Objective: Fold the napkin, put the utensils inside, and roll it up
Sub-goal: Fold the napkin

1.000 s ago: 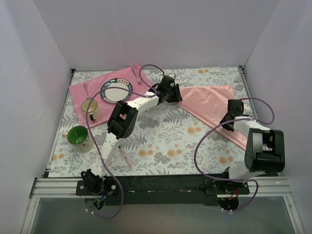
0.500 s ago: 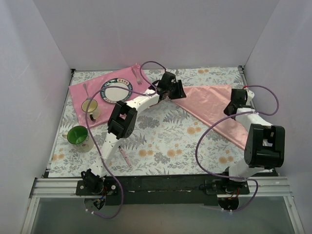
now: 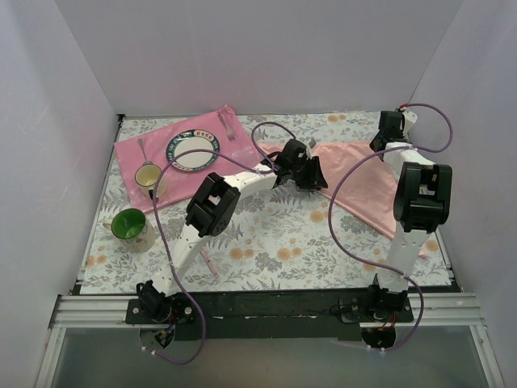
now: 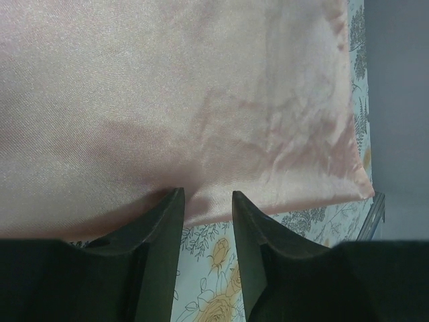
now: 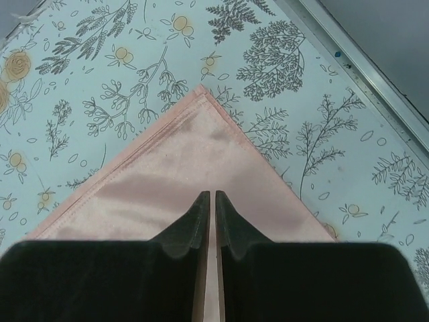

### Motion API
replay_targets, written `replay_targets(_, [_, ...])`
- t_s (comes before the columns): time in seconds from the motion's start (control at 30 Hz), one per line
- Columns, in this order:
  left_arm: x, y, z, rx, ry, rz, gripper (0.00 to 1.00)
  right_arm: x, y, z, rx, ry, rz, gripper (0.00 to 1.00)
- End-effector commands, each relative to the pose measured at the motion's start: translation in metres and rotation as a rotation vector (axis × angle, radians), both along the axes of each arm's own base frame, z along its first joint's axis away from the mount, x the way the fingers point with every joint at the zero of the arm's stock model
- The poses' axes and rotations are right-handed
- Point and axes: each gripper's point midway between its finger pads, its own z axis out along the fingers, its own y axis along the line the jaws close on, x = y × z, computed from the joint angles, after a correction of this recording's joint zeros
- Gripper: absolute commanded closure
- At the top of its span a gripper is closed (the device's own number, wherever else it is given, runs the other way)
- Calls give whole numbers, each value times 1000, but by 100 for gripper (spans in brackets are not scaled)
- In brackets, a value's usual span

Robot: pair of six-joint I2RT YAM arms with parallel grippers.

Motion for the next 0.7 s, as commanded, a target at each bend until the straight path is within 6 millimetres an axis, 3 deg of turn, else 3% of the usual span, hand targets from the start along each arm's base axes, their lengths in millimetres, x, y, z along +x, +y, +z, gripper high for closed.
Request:
replay_targets(0.0, [-1,3,19,-19,-18,-1,66,16,-16,-6,-8,23,-25,86])
replay_targets(0.37, [-27,0,2,39,13,-34,66,17,-38,-68,141,149,-68,87])
replay_targets(0.53, [-36,-1,-2,61,12,-48,66,21,-43,-71,136,165,-68,87])
replay_targets(0.63, [-36,-3,10,77,-13,-52,64,20,-44,-65,112,170,-57,87])
replay_targets(0.67, [-31,-7,26,60,-40,-51,61,21,-43,-55,102,155,-53,87])
